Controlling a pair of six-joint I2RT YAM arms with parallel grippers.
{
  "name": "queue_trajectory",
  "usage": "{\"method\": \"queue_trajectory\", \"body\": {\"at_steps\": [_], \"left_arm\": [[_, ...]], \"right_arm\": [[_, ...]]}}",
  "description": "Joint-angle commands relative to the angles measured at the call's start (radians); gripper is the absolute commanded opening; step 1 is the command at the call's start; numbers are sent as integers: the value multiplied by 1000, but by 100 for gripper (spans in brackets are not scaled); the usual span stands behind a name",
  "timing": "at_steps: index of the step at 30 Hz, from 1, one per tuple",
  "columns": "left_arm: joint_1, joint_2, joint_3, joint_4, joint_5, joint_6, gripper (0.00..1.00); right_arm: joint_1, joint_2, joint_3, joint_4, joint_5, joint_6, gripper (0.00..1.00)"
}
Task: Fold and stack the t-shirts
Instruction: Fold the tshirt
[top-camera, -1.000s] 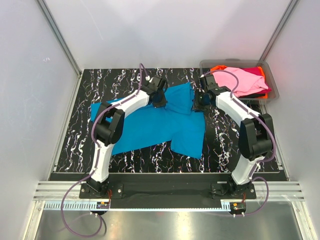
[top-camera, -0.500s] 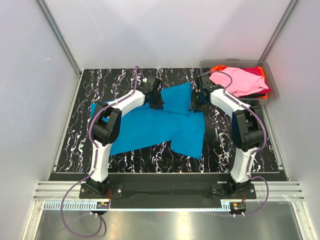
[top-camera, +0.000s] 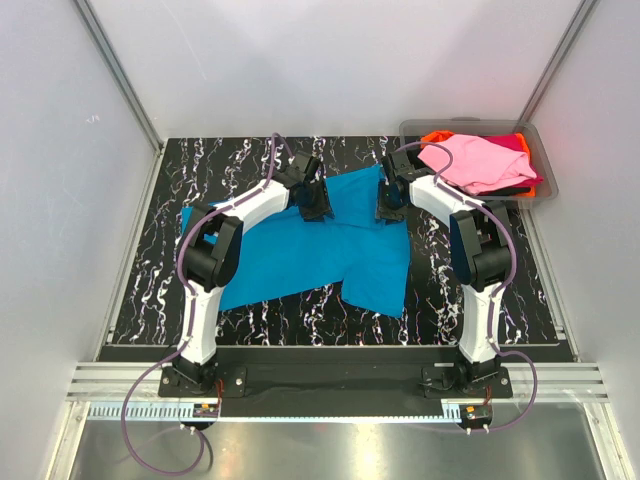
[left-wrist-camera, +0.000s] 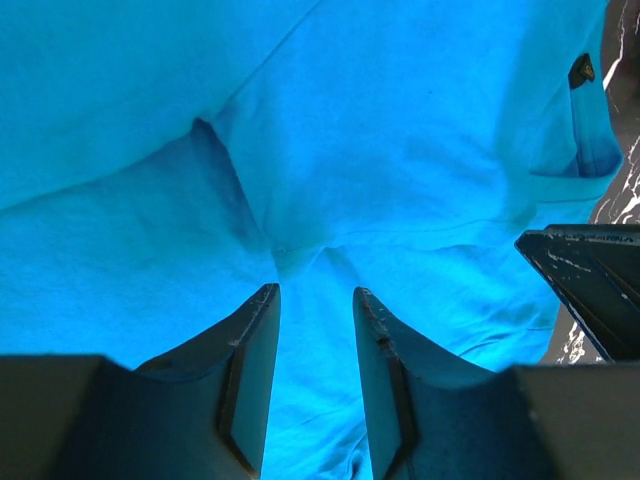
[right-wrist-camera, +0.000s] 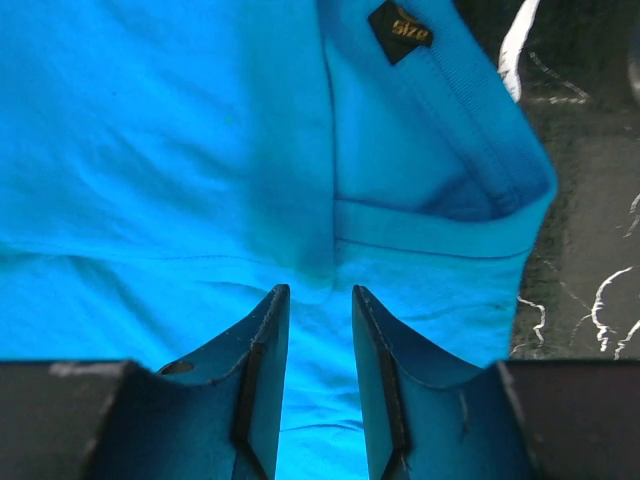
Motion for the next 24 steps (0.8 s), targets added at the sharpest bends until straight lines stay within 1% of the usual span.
{"method": "queue_trajectory", "body": {"at_steps": [1,5,9,17,22,24], "left_arm": [[1,-4,12,5,39,8,41],[1,-8,-14,3,23,7,41],[3,10,-10,2,36,8,41],[1,36,9,0,42,8,45],[1,50,15,-1,51,8,45],[3,53,13,-3,46,11,42]], "right_arm": [[8,8,39,21,47,-15,38],[8,8,36,21,47,-22,38],[8,18,44,24,30,-24,38],[8,49,54,25,21,-21,40],[8,58,57,24,12,-16,39],[8,64,62,25,10,-16,39]]}}
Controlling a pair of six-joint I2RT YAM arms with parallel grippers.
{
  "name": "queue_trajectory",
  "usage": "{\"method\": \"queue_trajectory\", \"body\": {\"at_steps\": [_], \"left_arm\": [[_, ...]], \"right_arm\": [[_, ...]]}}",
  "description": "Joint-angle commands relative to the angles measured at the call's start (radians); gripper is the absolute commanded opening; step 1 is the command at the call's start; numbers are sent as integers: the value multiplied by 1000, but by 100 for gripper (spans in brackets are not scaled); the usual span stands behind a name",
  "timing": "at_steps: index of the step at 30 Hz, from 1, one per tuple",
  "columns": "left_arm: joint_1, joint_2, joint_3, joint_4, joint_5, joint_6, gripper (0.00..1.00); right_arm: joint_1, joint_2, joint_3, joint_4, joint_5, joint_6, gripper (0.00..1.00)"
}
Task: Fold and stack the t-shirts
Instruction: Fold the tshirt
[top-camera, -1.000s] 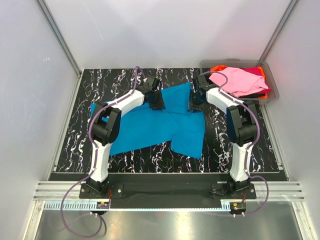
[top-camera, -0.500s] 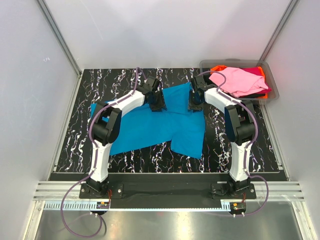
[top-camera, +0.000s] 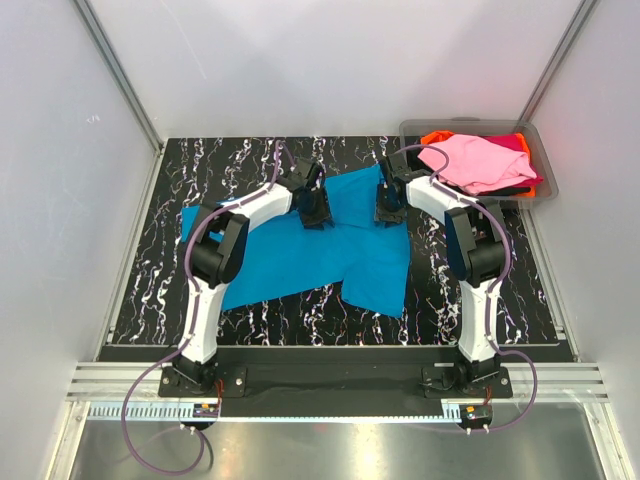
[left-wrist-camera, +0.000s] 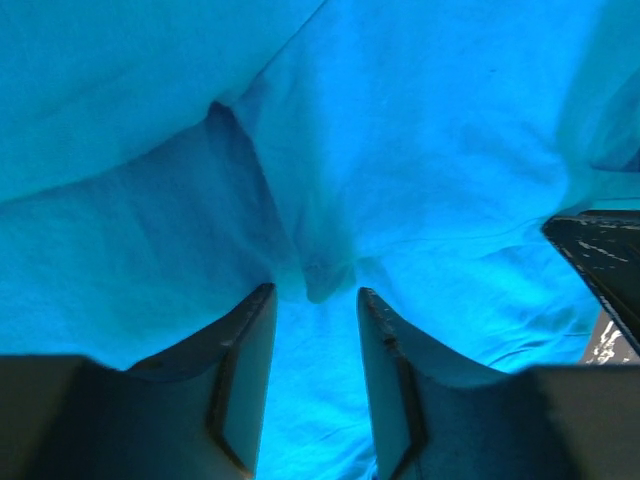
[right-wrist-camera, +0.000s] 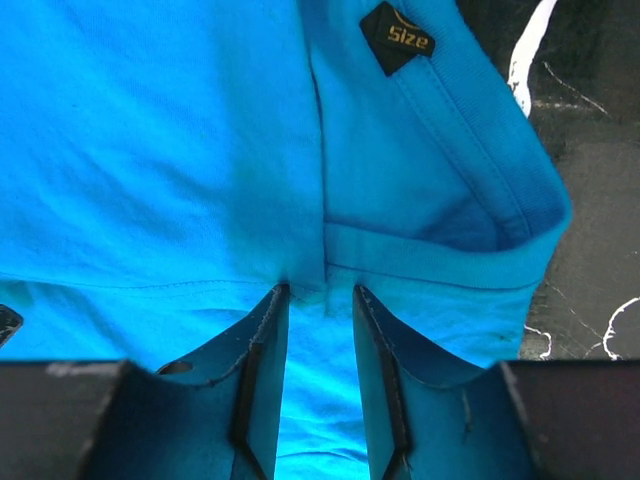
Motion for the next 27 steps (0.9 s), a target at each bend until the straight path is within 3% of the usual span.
{"method": "queue_trajectory", "body": {"at_steps": [1,8,11,12,15,17,27], "left_arm": [[4,6,24,-2,15,15,41],[24,25,54,-9,11,28,30],[29,25,65,-11,11,31,19],[29,25,66,-9,11,29,17],[29,26,73,-14,20,32,7],[29,20,73,-15,23,34,0],[28,-29,44,-17,49,34,0]], "right_arm": [[4,14,46,20,-2,-6,38],[9,16,54,19,-7,-3,34],[7,16,58,19,-7,-5,23],[9,14,60,20,-5,-3,13],[9,3,61,19,2,9,0],[7,-7,61,20,8,11,0],[7,-113,15,19,44,11,0]]}}
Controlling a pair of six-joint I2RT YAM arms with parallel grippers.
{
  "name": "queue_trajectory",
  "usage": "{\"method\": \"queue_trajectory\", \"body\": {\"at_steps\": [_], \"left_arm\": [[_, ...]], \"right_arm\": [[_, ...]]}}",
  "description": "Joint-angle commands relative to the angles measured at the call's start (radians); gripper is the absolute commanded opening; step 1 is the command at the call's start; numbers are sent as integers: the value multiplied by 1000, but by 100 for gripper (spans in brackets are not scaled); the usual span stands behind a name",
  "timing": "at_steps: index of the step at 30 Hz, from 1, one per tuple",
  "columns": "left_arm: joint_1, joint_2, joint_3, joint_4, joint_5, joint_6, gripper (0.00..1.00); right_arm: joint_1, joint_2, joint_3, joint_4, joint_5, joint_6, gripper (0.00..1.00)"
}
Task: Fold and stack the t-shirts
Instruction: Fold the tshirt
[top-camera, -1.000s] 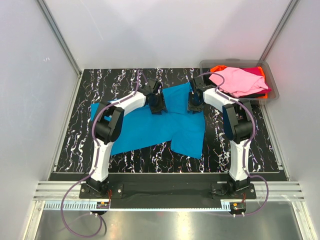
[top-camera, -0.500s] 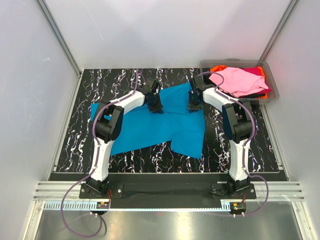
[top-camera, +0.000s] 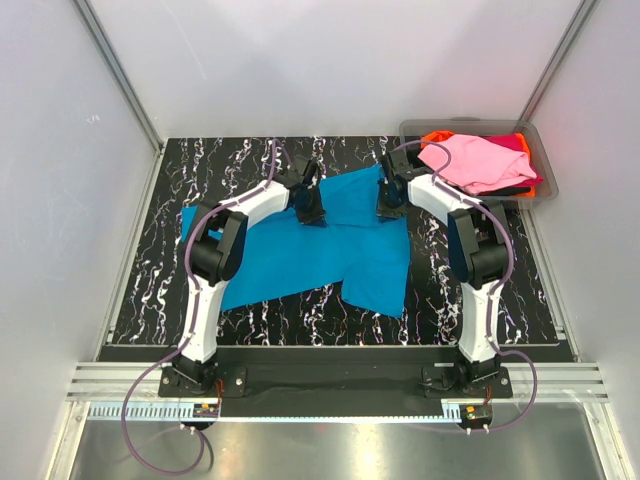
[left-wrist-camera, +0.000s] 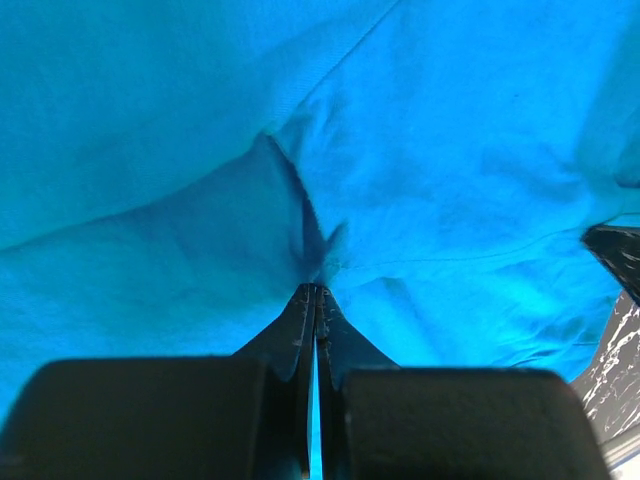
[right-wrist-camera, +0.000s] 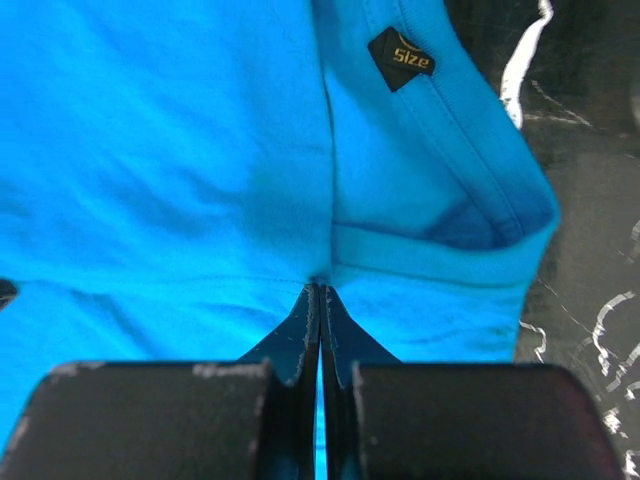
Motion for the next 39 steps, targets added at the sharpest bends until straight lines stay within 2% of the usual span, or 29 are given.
{"method": "queue_trajectory", "body": {"at_steps": [1,16,17,20,24,32,39], "left_arm": [[2,-54,14,6,38,14,0],[2,-143,-55,7,66,2,1],[2,-143,-57,11,61,5,14],[2,-113,-45,21,60,22,33],[3,-51,12,21,87,25,42],[2,41,115,32,97,28,41],[3,58,113,29,104,-9,40]], "right_arm": [[7,-109,-11,19,39,6,0],[7,-158,-35,1,19,-17,0],[7,-161,-37,-1,23,-20,0],[7,-156,-41,1,22,-24,0],[7,-150,-44,-1,17,-29,0],[7,-139,-52,-1,2,-32,0],[7,-129,-37,1,-4,-35,0]]}}
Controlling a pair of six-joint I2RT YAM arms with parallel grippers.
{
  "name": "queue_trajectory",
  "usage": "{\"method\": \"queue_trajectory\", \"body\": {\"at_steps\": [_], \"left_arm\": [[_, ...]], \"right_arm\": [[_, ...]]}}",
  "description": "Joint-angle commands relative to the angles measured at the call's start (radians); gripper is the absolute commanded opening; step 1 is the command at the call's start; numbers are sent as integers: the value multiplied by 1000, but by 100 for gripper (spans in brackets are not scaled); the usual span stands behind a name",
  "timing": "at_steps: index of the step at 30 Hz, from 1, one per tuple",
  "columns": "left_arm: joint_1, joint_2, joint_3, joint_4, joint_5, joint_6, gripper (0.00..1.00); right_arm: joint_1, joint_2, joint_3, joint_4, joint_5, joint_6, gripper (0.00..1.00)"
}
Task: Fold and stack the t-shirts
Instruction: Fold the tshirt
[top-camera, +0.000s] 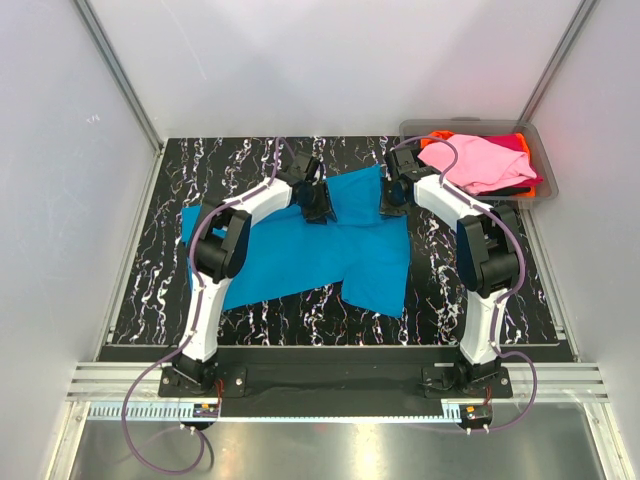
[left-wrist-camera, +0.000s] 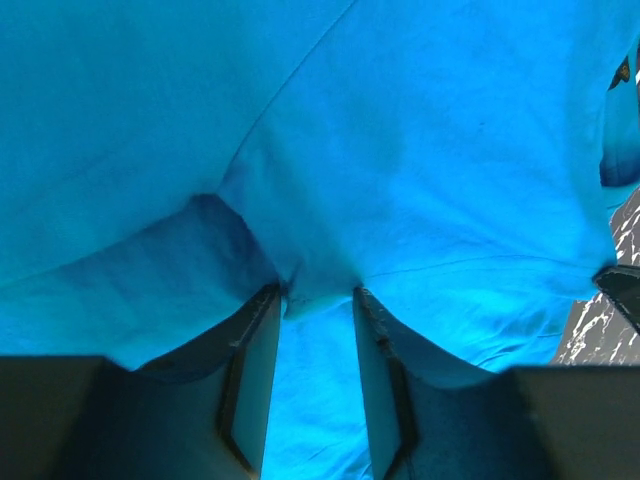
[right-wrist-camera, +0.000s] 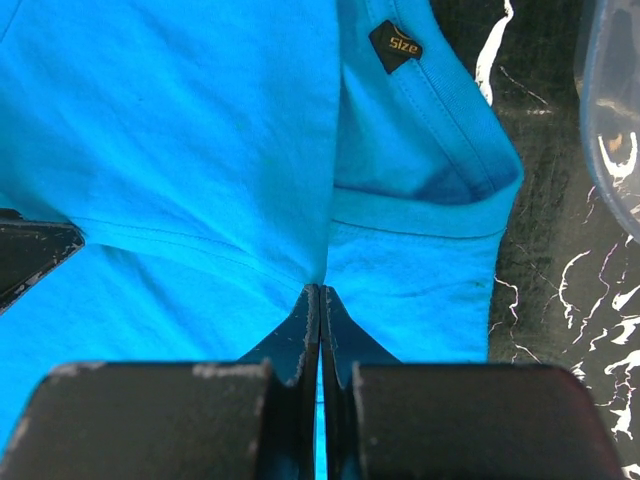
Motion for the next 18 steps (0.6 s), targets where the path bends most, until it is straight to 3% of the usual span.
{"method": "queue_trajectory", "body": {"at_steps": [1,8,18], "left_arm": [[2,6,39,22,30,-11,37],[5,-21,34,19,39,-17,0],[20,-104,-50,12,103,-74,0]], "right_arm": [[7,-21,16,2,-13,-17,0],[5,-20,23,1,8,-34,0],[-1,-50,32,-6,56,-82,0]]}}
